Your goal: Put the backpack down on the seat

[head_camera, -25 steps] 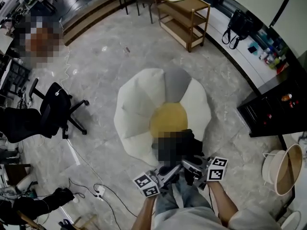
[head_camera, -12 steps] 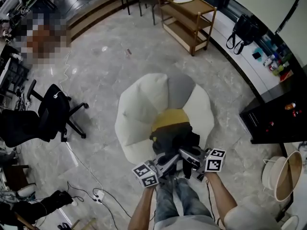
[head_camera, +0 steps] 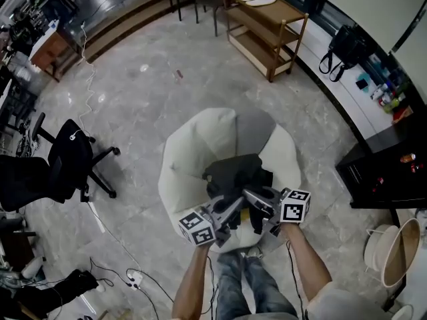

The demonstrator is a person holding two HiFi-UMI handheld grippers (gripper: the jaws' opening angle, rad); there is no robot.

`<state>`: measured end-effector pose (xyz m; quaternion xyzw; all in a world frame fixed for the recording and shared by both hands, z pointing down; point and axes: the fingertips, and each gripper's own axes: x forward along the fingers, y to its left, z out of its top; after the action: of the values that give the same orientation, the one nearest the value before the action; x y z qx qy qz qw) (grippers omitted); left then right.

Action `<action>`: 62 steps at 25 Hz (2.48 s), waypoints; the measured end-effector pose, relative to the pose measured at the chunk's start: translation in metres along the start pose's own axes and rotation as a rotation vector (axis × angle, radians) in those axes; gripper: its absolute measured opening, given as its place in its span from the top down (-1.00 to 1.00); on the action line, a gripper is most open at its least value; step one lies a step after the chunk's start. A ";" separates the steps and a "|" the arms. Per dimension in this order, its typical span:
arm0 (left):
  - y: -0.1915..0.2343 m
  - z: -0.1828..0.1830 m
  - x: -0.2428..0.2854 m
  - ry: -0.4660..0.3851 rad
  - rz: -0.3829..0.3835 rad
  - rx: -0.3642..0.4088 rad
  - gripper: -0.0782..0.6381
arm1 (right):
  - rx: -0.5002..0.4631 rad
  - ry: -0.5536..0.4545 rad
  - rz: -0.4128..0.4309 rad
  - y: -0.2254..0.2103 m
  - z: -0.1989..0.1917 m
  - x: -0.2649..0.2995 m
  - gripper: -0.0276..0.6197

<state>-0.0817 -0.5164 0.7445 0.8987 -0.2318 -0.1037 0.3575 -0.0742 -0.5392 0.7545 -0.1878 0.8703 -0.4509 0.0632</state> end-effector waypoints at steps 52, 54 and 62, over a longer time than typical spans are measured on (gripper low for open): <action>0.070 -0.072 -0.069 0.114 0.265 0.007 0.01 | -0.142 -0.012 -0.246 -0.055 -0.051 -0.021 0.46; 0.055 -0.063 -0.065 0.105 0.262 0.033 0.23 | -0.166 -0.033 -0.250 -0.040 -0.040 -0.027 0.65; -0.025 -0.036 -0.061 0.055 0.221 0.162 0.68 | -0.233 -0.060 -0.182 0.036 -0.032 -0.055 0.83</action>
<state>-0.1136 -0.4497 0.7545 0.8962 -0.3269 -0.0199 0.2994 -0.0417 -0.4748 0.7410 -0.2852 0.8939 -0.3450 0.0256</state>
